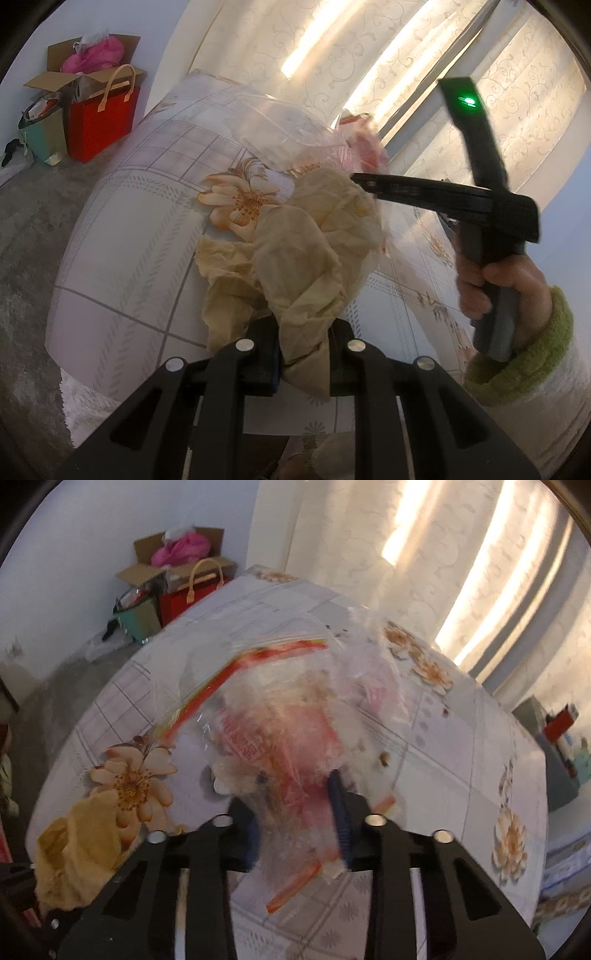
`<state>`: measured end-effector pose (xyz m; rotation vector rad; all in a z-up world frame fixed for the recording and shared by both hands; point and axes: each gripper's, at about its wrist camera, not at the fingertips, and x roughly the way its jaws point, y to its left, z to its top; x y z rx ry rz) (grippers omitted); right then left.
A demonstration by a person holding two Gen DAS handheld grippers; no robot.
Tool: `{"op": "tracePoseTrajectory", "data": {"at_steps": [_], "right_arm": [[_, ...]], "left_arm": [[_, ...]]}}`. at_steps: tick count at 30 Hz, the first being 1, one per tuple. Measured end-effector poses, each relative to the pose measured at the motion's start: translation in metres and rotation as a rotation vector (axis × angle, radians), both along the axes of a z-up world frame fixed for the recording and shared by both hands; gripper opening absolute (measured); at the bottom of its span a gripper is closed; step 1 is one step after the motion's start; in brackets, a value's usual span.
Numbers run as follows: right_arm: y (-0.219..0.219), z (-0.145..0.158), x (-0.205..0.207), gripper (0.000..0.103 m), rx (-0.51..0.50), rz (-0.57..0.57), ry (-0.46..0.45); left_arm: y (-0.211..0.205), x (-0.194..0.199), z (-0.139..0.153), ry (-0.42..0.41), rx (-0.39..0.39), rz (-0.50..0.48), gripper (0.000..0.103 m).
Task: Collect trash
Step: 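Grasp the clear plastic bag with red print with the right gripper while the left holds the paper, then lift the plastic bag and paper and turn toward the wastebasket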
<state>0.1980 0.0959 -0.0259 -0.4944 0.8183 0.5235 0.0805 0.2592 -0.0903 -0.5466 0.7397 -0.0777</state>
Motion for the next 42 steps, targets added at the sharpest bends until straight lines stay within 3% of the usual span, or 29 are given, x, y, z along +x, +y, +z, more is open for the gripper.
{"op": "tracePoseTrajectory", "data": {"at_steps": [5,10,16,22,35,42], "right_arm": [[-0.028,0.021,-0.011,0.013,0.101,-0.020,0.010],[-0.064,0.041,-0.021,0.011,0.256,-0.033,0.085],[-0.117,0.049,-0.034,0.011,0.488,-0.066,0.240],[-0.149,0.049,-0.053,0.010,0.563,-0.105,0.276],[-0.205,0.055,-0.081,0.010,0.675,-0.180,0.253],[-0.278,0.066,-0.109,0.010,0.739,-0.286,0.168]], "left_arm": [[-0.001,0.000,0.000,0.001,0.008,0.003,0.015],[-0.004,0.000,0.001,0.001,0.016,0.007,0.015],[-0.007,-0.001,0.002,-0.005,0.032,0.007,0.015],[-0.018,-0.002,0.011,-0.022,0.047,-0.014,0.014],[-0.063,0.002,0.052,-0.082,0.059,-0.136,0.014],[-0.123,0.019,0.081,-0.124,0.074,-0.297,0.014]]}}
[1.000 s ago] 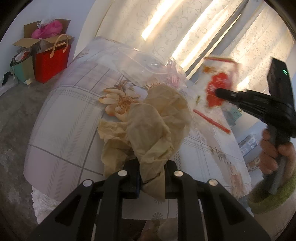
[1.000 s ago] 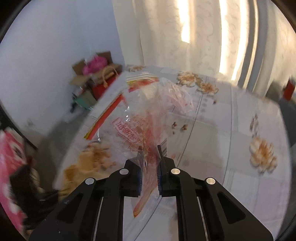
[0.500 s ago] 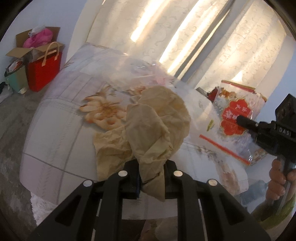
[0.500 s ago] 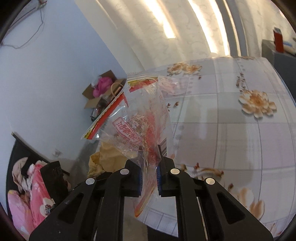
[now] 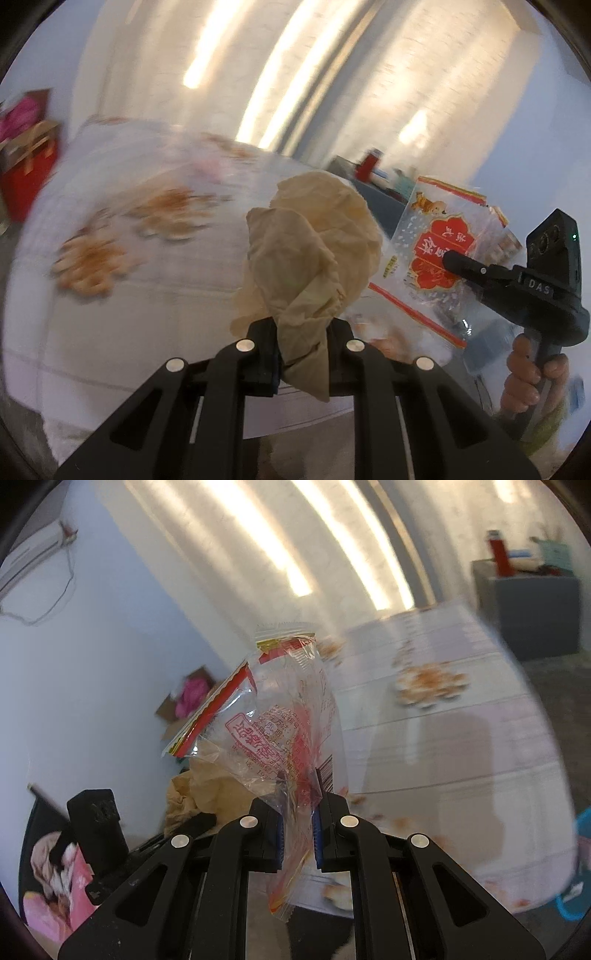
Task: Collect trash
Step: 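Lift the plastic bag and paper and turn toward the wastebasket, then release the paper and plastic bag into the blue wastebasket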
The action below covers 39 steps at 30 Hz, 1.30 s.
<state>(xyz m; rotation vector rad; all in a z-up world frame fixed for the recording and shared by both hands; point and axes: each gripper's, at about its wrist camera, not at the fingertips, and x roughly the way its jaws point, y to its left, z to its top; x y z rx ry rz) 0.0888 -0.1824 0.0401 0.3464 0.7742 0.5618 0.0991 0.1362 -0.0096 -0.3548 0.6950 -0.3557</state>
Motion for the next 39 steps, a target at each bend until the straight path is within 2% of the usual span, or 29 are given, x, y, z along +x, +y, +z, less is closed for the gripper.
{"op": "tracePoseTrajectory", "data": {"at_steps": [6,10,13,18,22,25,27,32,36,39], "right_arm": [[-0.098,0.018,-0.041,0.010,-0.020,-0.237,-0.070],[-0.171,0.020,-0.075,0.010,-0.050,-0.428,-0.081],[-0.230,0.010,-0.103,0.010,-0.068,-0.592,-0.056],[-0.296,-0.028,-0.130,0.010,-0.065,-0.763,0.035],[-0.336,-0.075,-0.137,0.011,-0.019,-0.850,0.144],[-0.360,-0.111,-0.135,0.011,0.031,-0.888,0.219],[-0.375,-0.140,-0.131,0.011,0.063,-0.907,0.272],[-0.403,-0.195,-0.118,0.011,0.139,-0.930,0.378],[-0.415,-0.229,-0.108,0.011,0.182,-0.937,0.440],[-0.415,-0.241,-0.104,0.011,0.188,-0.930,0.483]], "left_arm": [[-0.079,0.015,0.028,-0.060,0.026,-0.206,0.014],[-0.157,0.030,0.043,-0.075,0.032,-0.390,0.015],[-0.218,0.041,0.048,-0.062,0.043,-0.504,0.014],[-0.319,0.054,0.040,0.014,0.046,-0.666,0.015],[-0.407,0.057,0.012,0.111,0.066,-0.784,0.014],[-0.467,0.053,-0.015,0.153,0.134,-0.844,0.015],[-0.506,0.058,-0.043,0.221,0.170,-0.871,0.015],[-0.562,0.073,-0.115,0.304,0.304,-0.857,0.015],[-0.589,0.091,-0.168,0.394,0.354,-0.834,0.015],[-0.599,0.105,-0.210,0.467,0.393,-0.809,0.015]]}}
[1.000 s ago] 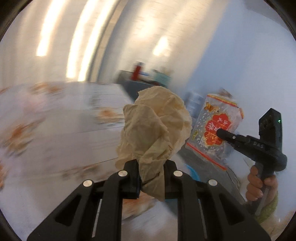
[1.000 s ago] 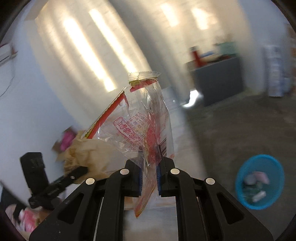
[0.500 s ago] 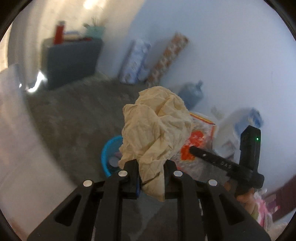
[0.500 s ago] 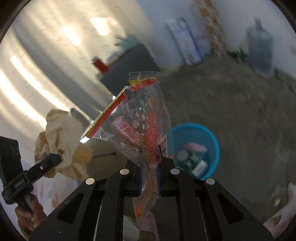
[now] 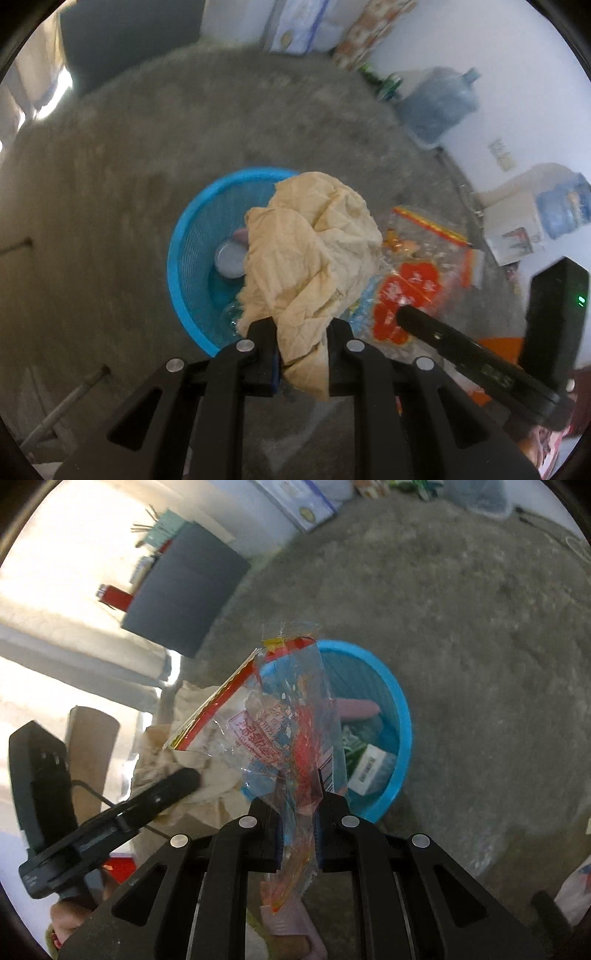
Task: Collect trash
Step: 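Release the paper and plastic bag into the blue wastebasket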
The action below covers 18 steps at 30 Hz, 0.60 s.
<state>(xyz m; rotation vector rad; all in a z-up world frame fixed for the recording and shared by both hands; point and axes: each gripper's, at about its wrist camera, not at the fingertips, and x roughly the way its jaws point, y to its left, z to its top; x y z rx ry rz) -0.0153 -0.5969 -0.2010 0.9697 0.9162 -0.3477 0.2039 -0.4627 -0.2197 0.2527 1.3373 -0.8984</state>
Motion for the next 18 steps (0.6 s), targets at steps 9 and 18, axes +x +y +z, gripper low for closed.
{"op": "tracePoseTrajectory", "data": {"at_steps": [9,18], "right_arm": [[-0.004,-0.025,0.026,0.022,-0.053,0.035,0.059],[0.002,-0.052,0.036,0.051,-0.092,0.062,0.156]], "left_arm": [[-0.014,0.024,-0.052,-0.028,0.032,0.042,0.050],[-0.010,0.037,-0.055,-0.044,-0.010,0.071,0.076]]}}
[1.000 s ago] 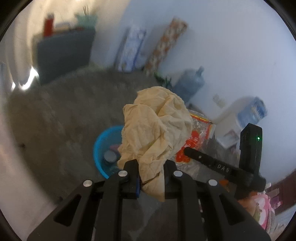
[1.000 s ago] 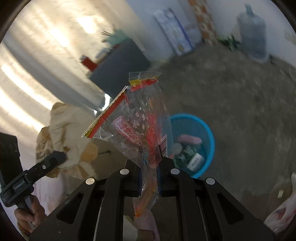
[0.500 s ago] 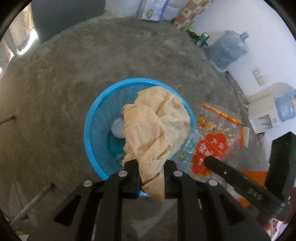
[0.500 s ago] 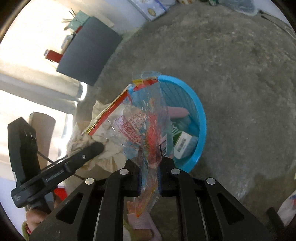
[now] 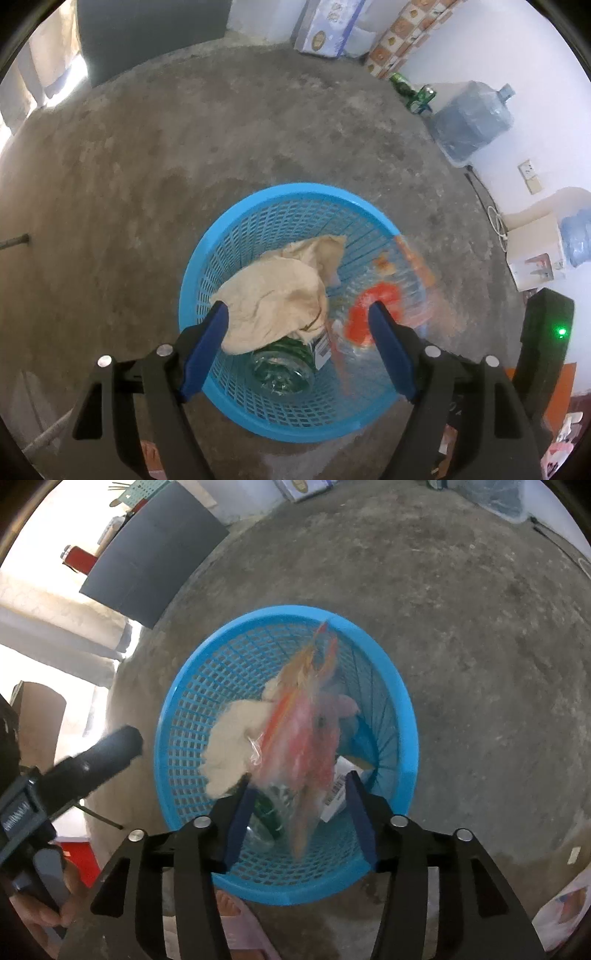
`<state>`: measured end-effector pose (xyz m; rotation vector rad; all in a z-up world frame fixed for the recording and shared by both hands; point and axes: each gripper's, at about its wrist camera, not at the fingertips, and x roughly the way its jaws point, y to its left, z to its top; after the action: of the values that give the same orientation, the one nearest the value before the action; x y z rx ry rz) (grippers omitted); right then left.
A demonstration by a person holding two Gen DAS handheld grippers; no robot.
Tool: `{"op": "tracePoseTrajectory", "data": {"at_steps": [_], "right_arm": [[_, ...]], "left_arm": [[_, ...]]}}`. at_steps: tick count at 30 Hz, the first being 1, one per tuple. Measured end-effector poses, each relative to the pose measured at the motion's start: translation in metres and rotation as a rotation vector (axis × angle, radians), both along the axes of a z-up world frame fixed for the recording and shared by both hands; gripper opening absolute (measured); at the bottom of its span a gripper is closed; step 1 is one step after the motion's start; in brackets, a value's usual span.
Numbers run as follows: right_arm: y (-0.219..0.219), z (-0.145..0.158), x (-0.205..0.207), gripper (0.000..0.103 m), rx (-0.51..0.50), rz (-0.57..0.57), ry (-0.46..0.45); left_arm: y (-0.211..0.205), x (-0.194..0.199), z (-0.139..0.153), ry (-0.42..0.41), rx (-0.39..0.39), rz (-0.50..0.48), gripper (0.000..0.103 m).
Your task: Collect trash
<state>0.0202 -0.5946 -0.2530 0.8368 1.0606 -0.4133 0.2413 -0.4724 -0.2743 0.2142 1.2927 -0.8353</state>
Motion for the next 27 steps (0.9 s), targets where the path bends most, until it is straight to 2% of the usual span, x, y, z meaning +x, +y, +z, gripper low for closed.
{"op": "tracePoseTrajectory", "data": {"at_steps": [9,18,22,25,27], "right_arm": [[0.000,0.020,-0.027,0.056,-0.006,-0.060,-0.044],[0.010,0.069,-0.077,0.056,-0.032,-0.151,-0.102],[0.020,0.092,-0.083,0.045,-0.073,-0.142,-0.129],[0.020,0.095,-0.076,0.043,-0.085,-0.126,-0.127],[0.016,0.091,-0.062,0.043,-0.054,-0.110,-0.139]], "left_arm": [[0.019,-0.006,0.040,0.007,-0.087,0.020,0.077],[0.059,-0.065,0.118,-0.035,-0.183,-0.103,0.083],[0.099,-0.097,0.168,-0.094,-0.271,-0.166,0.086],[0.134,-0.110,0.198,-0.157,-0.292,-0.157,0.089],[0.163,-0.115,0.215,-0.177,-0.296,-0.135,0.089]]}}
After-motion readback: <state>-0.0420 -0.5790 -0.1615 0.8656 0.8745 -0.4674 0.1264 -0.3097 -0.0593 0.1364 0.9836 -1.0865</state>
